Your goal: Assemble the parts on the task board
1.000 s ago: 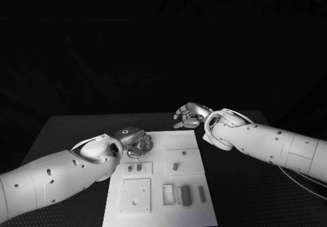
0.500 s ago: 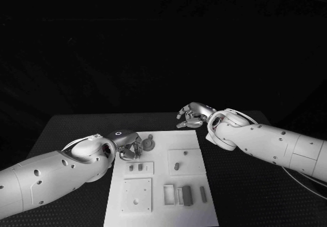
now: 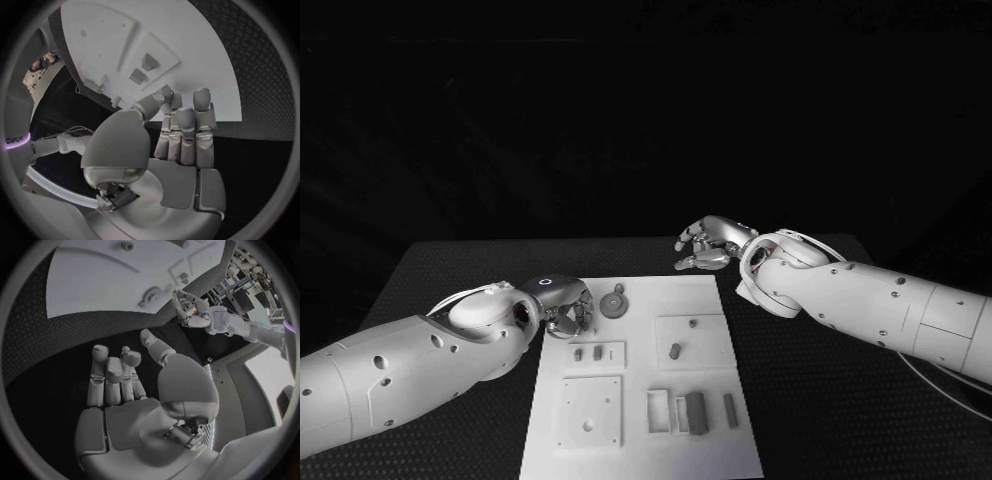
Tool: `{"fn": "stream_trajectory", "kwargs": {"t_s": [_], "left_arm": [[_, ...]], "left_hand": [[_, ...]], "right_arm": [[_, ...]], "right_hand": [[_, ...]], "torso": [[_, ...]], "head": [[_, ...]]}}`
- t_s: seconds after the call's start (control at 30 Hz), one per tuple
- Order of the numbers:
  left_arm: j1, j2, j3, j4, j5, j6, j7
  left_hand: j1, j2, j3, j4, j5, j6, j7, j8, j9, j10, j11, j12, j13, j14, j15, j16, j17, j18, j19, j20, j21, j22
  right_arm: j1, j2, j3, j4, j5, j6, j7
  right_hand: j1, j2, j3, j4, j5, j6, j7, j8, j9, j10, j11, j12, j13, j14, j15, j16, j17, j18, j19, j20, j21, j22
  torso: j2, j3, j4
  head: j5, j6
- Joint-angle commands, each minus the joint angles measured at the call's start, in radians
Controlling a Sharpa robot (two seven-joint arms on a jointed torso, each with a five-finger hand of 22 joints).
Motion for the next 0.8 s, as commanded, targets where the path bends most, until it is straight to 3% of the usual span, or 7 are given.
{"fn": "stream_trajectory", "kwargs": {"t_s": [0.03,0.8], "left_arm": [[0.0,0.006,0.0,-0.005,-0.021,0.021,0.0],[0.0,0.02,-0.002,0.0,-0.008,0.016,-0.001]], "left_hand": [[-0.003,0.011,0.006,-0.001,0.006,0.005,0.001,0.002,0.001,0.007,-0.001,0.0,0.001,0.005,0.0,0.002,0.002,0.069,0.004,-0.005,0.003,0.022],[-0.004,0.012,0.006,0.0,0.006,0.003,0.002,0.001,0.001,0.007,0.0,-0.003,0.002,0.006,0.001,0.001,0.002,0.067,0.004,-0.005,0.003,0.022]], "right_arm": [[0.0,0.0,0.001,0.0,0.001,0.011,0.009],[0.0,-0.001,0.001,0.0,0.001,0.011,0.008]], "right_hand": [[-0.011,0.001,0.005,0.001,0.006,0.002,0.007,-0.005,-0.001,0.006,-0.001,-0.001,-0.002,0.004,0.001,-0.002,-0.001,0.015,0.008,0.001,-0.006,0.016],[-0.011,0.001,0.006,0.001,0.006,0.001,0.007,-0.005,-0.001,0.005,-0.001,-0.001,-0.002,0.004,0.001,-0.002,-0.002,0.015,0.008,0.001,-0.006,0.016]], "torso": [[0.001,0.001,-0.0002],[0.0,0.0012,0.0008]], "head": [[-0.001,-0.001],[-0.006,-0.004]]}}
